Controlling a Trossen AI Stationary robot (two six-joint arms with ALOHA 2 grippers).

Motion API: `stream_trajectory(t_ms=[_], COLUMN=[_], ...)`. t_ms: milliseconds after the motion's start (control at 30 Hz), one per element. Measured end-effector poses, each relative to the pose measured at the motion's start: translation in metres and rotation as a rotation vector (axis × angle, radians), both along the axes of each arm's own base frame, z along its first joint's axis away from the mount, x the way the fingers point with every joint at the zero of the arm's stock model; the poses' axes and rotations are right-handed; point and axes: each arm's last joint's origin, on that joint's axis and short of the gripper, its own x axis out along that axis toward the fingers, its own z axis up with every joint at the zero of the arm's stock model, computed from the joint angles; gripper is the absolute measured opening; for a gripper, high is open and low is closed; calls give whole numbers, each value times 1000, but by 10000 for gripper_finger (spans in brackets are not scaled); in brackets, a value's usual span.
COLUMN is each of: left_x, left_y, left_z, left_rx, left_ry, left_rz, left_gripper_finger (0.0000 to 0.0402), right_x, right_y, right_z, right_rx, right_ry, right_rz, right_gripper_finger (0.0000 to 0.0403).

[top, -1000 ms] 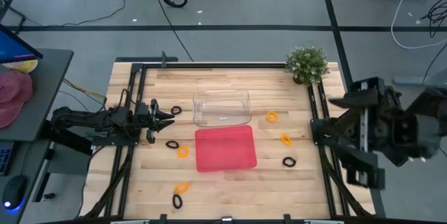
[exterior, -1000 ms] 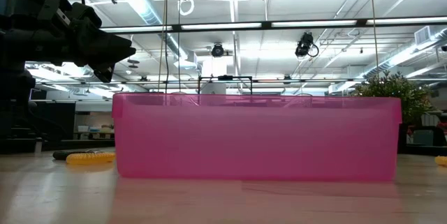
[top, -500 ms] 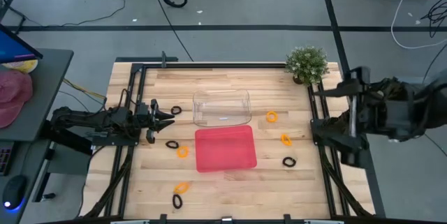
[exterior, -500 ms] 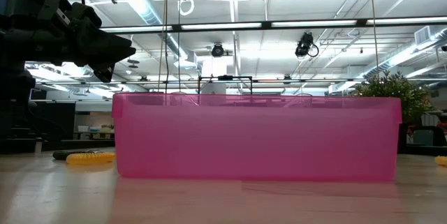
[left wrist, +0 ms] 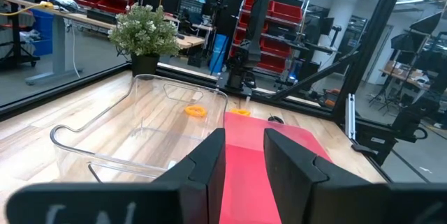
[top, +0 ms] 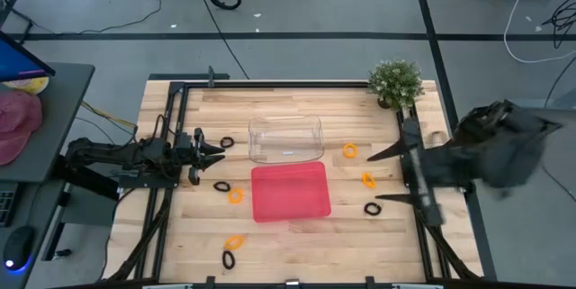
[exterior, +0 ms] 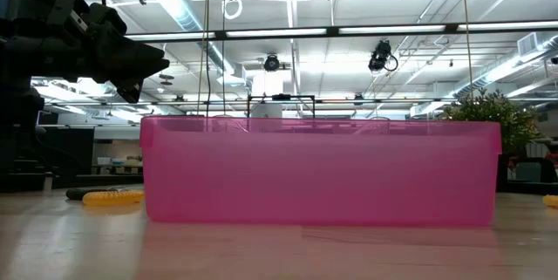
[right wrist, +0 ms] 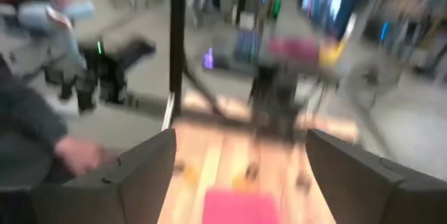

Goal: Sort spring keychains
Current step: Put the black spring keychain into the red bin

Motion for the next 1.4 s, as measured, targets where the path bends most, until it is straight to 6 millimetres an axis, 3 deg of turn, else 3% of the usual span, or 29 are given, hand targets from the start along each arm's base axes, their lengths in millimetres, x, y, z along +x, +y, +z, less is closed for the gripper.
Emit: stream_trajectory(t_ms=[267, 433, 633, 800, 900, 1133, 1400], left_x=[0, 0, 0, 0, 0, 0, 0], left_y=[0, 0, 0, 0, 0, 0, 0], left_z=[0, 0, 0, 1, 1, 1, 1], left_rx=[0, 0, 0, -1, -1, -1, -1], left_ry=[0, -1, -3, -6, -7, -10, -11], left_rz=[0, 0, 1, 2, 2, 2, 1], left_gripper_finger=[103, 103, 103, 103, 103, 103, 103], right_x=[37, 68, 86, 76, 64, 36, 12], right_y=[10, 29, 46, 41, 34, 14, 0], right_z=[-55, -91, -160, -206, -222, -256, -310], right_rx=[64, 122, 96, 34, 49, 197, 281], right_ry=[452, 623, 881, 1055, 1070, 1039, 1154], right_rz=[-113, -130, -228, -403, -457, -463, -508], right_gripper_finger=[324, 324, 324, 324, 324, 324, 324])
